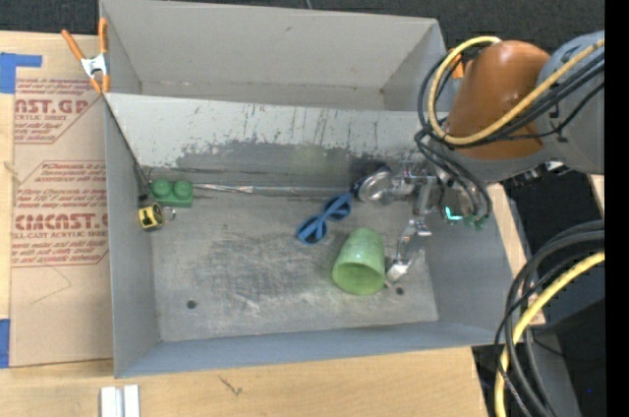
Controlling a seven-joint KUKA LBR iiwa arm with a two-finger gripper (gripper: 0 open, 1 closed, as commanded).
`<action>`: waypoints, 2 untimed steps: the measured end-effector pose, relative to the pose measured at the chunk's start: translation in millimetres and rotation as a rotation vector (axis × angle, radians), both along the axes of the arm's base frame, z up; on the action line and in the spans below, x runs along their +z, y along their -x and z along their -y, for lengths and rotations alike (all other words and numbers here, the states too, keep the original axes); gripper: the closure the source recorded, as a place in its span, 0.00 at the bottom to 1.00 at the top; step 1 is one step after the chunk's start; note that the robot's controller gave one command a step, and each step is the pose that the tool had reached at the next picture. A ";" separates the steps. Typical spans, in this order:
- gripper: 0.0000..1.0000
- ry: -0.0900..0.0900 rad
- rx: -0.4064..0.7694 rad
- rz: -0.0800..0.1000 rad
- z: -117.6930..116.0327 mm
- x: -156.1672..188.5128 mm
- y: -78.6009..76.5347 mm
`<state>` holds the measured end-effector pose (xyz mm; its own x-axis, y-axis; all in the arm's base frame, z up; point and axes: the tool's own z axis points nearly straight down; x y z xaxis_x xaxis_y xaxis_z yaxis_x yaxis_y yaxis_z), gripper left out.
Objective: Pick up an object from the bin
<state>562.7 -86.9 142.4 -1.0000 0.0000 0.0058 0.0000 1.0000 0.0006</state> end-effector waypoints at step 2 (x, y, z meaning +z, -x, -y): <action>1.00 0.003 0.252 0.019 -14.3 -67.8 27.9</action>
Offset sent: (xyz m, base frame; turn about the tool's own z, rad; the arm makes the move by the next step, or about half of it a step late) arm -0.0322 0.0138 -0.0724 -0.2515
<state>534.8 -72.6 74.6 -0.9684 -0.2491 -0.0123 -0.2491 0.9685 -0.0043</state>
